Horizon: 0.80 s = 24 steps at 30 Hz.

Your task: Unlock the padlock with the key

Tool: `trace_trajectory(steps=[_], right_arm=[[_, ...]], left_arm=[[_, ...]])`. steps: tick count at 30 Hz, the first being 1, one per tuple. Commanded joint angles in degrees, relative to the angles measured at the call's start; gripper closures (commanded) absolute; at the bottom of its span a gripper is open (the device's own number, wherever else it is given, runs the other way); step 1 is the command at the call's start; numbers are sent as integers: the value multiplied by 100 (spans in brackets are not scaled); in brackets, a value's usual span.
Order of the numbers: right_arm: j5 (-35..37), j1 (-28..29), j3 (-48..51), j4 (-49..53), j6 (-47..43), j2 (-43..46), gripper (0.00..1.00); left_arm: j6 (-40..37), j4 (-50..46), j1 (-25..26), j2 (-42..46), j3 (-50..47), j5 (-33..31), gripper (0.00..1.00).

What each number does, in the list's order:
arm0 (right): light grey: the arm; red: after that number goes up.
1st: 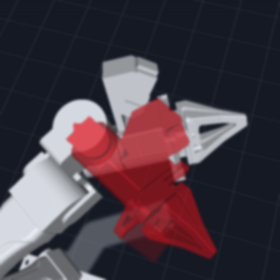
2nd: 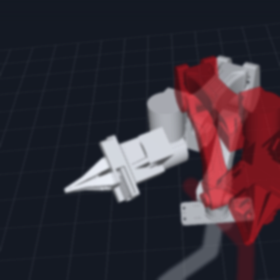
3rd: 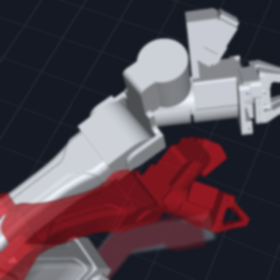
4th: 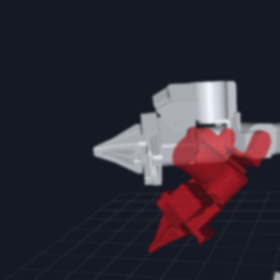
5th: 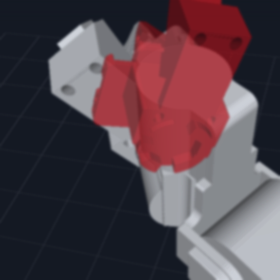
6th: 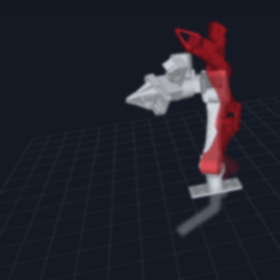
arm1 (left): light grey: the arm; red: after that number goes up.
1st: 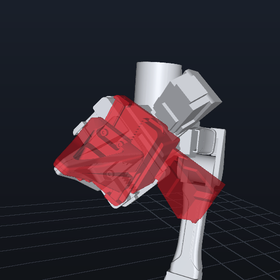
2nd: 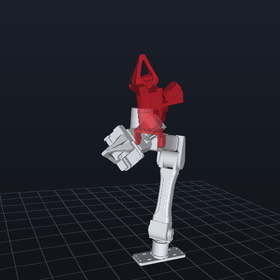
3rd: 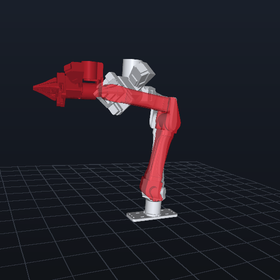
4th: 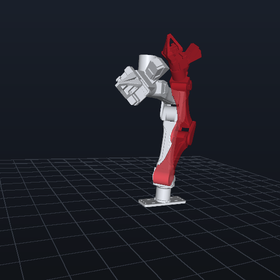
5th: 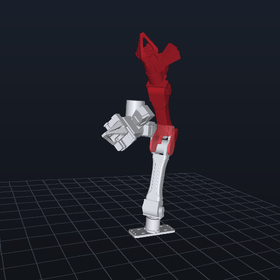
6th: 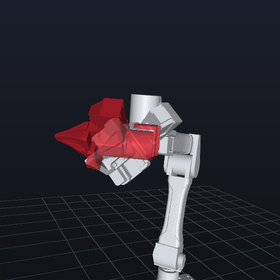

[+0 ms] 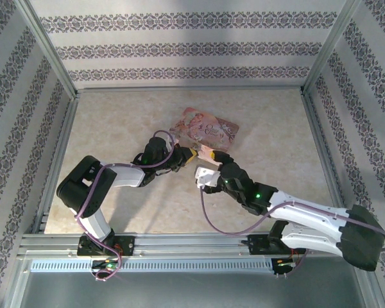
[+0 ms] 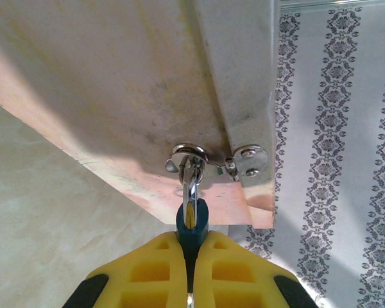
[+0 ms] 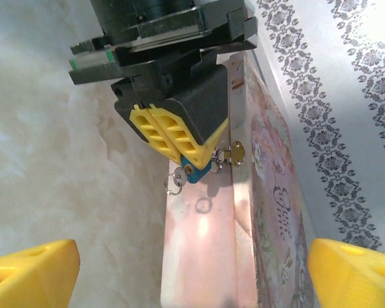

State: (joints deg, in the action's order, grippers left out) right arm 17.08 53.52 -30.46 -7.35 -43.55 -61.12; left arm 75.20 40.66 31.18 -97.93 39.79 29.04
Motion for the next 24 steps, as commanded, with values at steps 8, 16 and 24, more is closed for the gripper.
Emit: trace_trajectory(steps=[8,16,24], right_arm=[[-149,-329,-452,-476,-456,-1032,39],[-585,-594,-483,-795,-336,-1433,53],[-794,-676,-514,-1150,-182,-1697,63]], left_arm=[[-18,287,121,283,209,-43,100],[-43,146,143,380,239,-85,100],[27,194,152,371,256,-80,100]])
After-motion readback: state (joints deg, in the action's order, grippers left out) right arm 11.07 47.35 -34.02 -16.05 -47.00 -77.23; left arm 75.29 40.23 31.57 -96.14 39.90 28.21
